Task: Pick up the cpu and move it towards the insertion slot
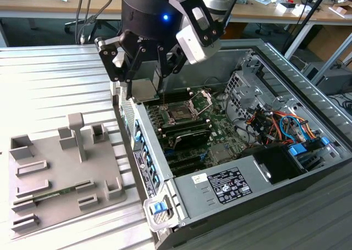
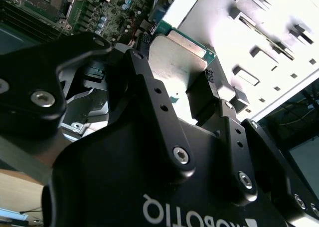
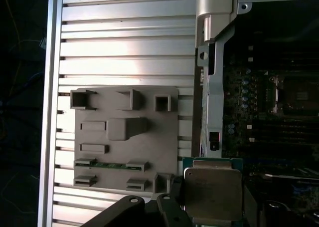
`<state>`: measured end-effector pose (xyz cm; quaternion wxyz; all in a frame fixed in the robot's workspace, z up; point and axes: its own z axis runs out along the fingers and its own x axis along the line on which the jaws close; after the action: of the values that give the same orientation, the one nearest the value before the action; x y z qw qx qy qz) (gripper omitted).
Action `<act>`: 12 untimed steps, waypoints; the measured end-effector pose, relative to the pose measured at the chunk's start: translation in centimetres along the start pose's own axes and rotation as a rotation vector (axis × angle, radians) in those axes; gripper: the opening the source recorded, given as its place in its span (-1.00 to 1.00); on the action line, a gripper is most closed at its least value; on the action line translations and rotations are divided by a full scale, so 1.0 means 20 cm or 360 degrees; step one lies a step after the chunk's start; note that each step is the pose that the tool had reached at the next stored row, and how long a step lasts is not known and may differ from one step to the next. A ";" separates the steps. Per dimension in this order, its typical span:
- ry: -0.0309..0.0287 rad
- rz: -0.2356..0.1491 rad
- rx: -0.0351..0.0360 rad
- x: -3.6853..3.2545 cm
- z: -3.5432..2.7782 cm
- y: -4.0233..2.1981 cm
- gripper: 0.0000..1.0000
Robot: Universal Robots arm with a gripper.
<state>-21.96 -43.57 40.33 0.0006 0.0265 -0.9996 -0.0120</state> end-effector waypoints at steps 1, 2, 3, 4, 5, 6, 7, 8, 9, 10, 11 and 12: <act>-0.00001 0.0000 0.0000 -0.003 0.000 0.000 0.09; 0.00000 0.0000 0.0000 -0.005 0.000 0.000 0.09; -0.00001 0.0000 0.0000 -0.012 0.000 -0.001 0.09; -0.00001 0.0000 0.0000 -0.017 0.000 -0.001 0.09; 0.00000 0.0000 0.0000 -0.022 0.000 -0.001 0.09; 0.00000 0.0000 0.0000 -0.025 0.000 -0.001 0.09; 0.00000 0.0000 0.0000 -0.028 0.000 -0.001 0.09; 0.00000 0.0000 0.0000 -0.033 0.000 -0.002 0.09; 0.00000 0.0000 0.0000 -0.036 0.000 -0.002 0.09; 0.00000 0.0000 0.0000 -0.039 0.000 -0.002 0.09; -0.00001 0.0000 0.0000 -0.042 0.000 -0.002 0.09; 0.00000 0.0000 0.0000 -0.045 0.000 -0.002 0.09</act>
<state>-21.06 -43.56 40.33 0.0006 0.0265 -0.9996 -0.0121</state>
